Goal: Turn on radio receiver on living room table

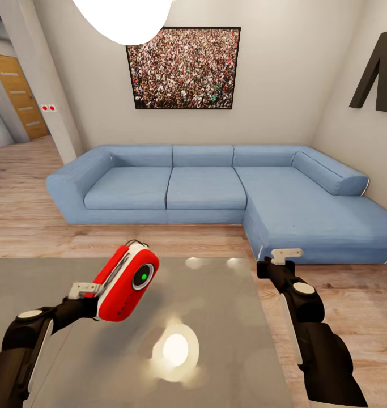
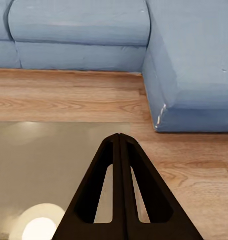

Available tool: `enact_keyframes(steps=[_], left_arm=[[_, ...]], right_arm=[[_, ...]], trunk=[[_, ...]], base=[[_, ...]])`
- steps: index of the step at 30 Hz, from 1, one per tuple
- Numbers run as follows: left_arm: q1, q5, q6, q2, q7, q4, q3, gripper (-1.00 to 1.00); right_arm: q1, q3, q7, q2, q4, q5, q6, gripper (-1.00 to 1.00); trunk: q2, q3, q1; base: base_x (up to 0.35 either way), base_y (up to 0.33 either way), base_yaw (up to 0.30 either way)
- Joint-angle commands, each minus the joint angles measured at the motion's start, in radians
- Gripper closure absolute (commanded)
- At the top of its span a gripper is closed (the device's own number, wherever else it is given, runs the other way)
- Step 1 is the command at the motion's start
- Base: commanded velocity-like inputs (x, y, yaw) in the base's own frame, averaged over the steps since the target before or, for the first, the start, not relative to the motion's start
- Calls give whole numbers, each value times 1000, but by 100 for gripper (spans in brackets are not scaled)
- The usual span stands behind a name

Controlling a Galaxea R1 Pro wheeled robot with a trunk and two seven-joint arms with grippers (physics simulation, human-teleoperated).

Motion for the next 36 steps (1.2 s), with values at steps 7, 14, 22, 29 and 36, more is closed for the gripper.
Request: enact_keyframes(steps=[7,14,22,29,36], left_arm=[[2,-16,2,3,1,6,4,100],[3,-32,4,3,1,24,6,100],[3,-52,5,5,2,37,6,100],[3,31,18,16,3,44,6,100],[3,14,37,19,3,67,6,100]], right_arm=[[0,0,0,2,1,0,-9,100],[0,0,-2,3,1,0,-9,100],[0,0,-4,3,1,1,-9,100],[1,1,-6,3,1,2,-9,100],[0,2,-7,3,1,2,-8,100]], trunk=[[0,0,0],[0,0,0],[0,0,0],[0,0,0],[0,0,0]], base=[[0,0,0],[0,0,0],[0,0,0],[0,0,0],[0,0,0]])
